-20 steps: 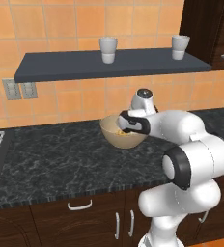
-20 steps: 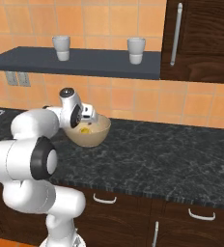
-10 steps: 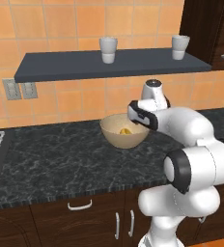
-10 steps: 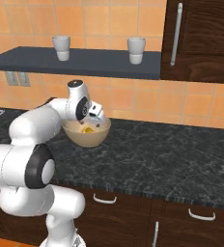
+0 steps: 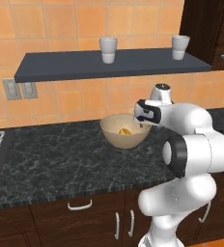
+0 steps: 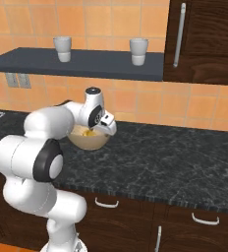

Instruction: Open the cabinet, pick up the bread from the cabinet and place it in the basket. Then move the basket to the dining counter.

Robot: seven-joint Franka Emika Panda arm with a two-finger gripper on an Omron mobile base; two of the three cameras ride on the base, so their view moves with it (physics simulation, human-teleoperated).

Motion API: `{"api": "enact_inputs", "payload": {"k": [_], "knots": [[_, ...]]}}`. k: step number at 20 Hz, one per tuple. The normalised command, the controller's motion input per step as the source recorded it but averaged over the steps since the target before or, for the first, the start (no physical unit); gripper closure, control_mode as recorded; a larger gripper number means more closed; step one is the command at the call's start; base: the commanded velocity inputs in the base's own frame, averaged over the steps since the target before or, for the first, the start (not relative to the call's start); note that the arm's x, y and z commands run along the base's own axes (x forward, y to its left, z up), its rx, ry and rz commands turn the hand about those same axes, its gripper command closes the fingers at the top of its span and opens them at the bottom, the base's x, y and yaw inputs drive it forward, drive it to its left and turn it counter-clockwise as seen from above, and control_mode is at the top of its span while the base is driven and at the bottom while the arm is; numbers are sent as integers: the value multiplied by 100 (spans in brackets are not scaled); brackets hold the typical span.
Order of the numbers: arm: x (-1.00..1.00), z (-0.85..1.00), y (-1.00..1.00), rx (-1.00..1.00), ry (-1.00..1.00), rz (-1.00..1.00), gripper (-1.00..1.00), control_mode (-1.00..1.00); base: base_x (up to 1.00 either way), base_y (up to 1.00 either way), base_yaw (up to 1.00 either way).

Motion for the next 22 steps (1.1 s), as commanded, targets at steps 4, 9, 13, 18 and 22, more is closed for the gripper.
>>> {"api": "enact_inputs", "payload": {"k": [4,9,13,18,22], "knots": [[42,-44,-1,2,-1,0,-100,-100,0,0,0],[50,-7,0,0,0,0,-100,-100,0,0,0],[25,-14,0,0,0,0,-100,-100,0,0,0],[0,-26,0,0,0,0,-100,-100,0,0,0],[0,-32,0,0,0,0,100,-100,0,0,0]]}}
